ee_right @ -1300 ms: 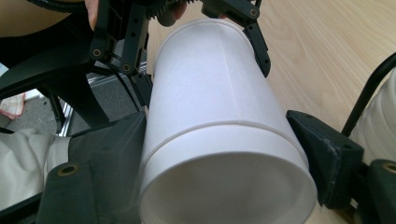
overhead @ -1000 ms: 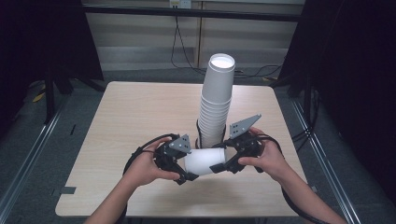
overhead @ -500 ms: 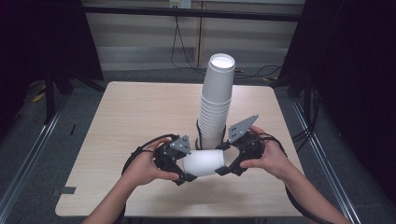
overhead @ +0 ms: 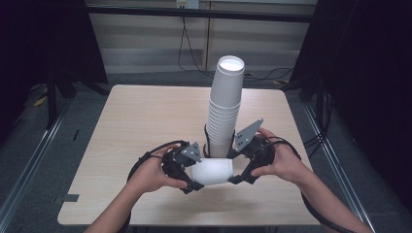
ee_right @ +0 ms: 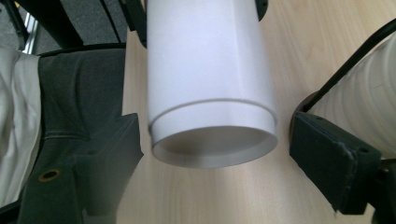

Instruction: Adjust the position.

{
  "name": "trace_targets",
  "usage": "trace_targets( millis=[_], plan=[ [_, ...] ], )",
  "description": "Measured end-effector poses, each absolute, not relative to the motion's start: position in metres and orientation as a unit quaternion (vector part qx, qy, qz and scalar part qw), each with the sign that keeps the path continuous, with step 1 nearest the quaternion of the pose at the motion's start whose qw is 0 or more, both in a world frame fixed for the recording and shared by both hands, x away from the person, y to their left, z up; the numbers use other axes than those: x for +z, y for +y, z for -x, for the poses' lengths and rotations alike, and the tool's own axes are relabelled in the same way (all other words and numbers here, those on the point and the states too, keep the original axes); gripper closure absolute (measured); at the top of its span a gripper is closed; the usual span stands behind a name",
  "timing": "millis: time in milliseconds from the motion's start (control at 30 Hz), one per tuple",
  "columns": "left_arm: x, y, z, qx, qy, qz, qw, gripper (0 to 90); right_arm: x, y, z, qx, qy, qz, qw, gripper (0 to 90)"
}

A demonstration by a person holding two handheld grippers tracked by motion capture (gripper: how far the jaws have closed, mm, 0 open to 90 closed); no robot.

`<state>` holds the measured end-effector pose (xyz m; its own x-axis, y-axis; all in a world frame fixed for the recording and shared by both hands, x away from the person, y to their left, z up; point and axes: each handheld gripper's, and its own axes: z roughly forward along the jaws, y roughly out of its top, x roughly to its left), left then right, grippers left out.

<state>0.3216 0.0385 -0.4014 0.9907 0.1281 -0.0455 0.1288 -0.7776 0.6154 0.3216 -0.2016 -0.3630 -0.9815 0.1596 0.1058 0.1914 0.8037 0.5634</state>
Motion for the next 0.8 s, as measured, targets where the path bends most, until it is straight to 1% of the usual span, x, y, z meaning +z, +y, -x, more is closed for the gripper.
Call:
trace_targets(
  millis=[400, 800],
  plan=[
    [-0.4, 0.031, -0.321, 0.003, 0.063, -0.95, 0.306, 12.6, -0.361, -0.185, -0.32, -0.234, -0.969, 0.075, 0.016, 17.0],
    [-0.398, 0.024, -0.319, 0.008, 0.057, -0.956, 0.286, 12.5, -0.362, -0.172, -0.318, -0.204, -0.977, 0.062, 0.012, 18.4]
  ],
)
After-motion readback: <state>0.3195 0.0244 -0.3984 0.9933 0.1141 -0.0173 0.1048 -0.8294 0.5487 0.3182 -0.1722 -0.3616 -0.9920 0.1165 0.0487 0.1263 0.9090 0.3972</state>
